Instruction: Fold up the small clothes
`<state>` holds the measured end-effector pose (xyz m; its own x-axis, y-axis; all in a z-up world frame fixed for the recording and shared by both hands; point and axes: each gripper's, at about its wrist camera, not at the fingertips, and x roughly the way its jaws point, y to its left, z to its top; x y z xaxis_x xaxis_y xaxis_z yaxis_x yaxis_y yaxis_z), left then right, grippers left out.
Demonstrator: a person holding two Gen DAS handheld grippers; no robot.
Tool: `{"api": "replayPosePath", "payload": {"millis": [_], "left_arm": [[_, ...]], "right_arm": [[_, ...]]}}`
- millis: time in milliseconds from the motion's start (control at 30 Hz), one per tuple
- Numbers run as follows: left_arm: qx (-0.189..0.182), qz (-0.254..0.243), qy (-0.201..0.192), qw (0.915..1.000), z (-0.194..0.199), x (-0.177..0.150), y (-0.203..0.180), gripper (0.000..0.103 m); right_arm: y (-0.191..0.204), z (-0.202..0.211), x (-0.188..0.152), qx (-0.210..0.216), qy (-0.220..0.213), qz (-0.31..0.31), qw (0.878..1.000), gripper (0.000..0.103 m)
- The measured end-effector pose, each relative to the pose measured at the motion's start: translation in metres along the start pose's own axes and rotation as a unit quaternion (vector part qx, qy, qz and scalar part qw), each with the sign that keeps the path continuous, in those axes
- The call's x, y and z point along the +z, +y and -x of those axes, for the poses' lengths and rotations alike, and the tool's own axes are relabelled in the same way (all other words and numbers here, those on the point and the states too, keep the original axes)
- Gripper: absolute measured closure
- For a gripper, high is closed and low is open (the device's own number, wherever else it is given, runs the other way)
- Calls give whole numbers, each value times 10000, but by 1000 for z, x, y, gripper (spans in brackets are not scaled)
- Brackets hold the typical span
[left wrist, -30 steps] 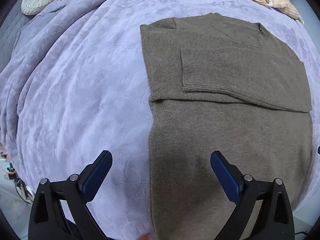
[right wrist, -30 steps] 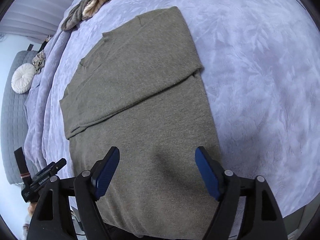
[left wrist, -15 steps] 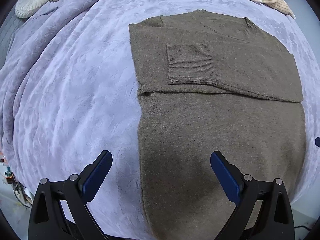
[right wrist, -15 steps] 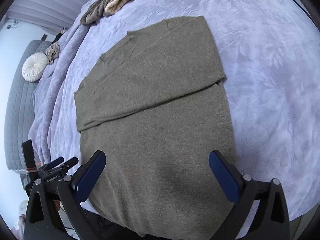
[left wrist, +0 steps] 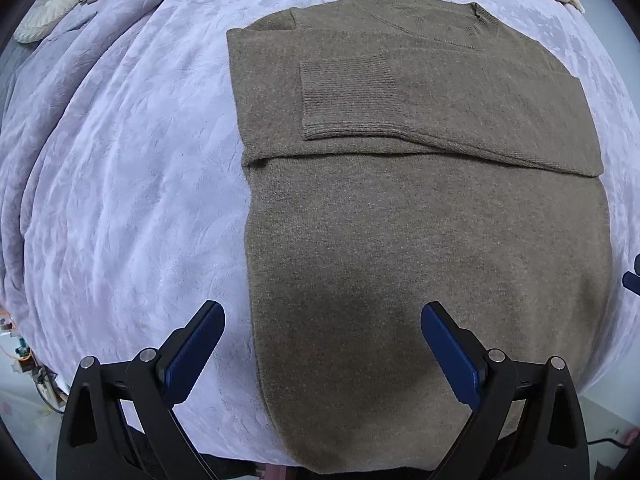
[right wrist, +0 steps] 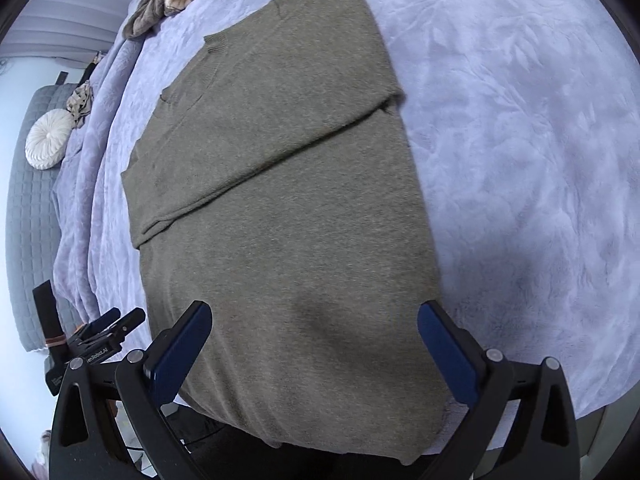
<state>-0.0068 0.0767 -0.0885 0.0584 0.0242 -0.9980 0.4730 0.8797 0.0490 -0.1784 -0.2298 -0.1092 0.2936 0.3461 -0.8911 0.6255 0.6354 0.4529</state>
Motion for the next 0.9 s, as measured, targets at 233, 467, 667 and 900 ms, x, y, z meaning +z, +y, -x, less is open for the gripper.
{"api": "replayPosePath", "payload": {"millis": [233,467,667,900], "left_arm": [[138,-11,104,9999,-4,0,-20,4],[224,16,152,9996,0,-4,-24,4],[300,97,241,9992,2,-2,-21,4],[251,299,306,9988,5,-18,-32,4]], "right_arm": [[-27,-14,76,363,-475,-696,9958,1],[-62,-39,113,804,-350,-1532,9843,87],[-75,-32,105,949,-260,-1538,9832,75],[-69,2,62,631,175,-520,9965,39]]}}
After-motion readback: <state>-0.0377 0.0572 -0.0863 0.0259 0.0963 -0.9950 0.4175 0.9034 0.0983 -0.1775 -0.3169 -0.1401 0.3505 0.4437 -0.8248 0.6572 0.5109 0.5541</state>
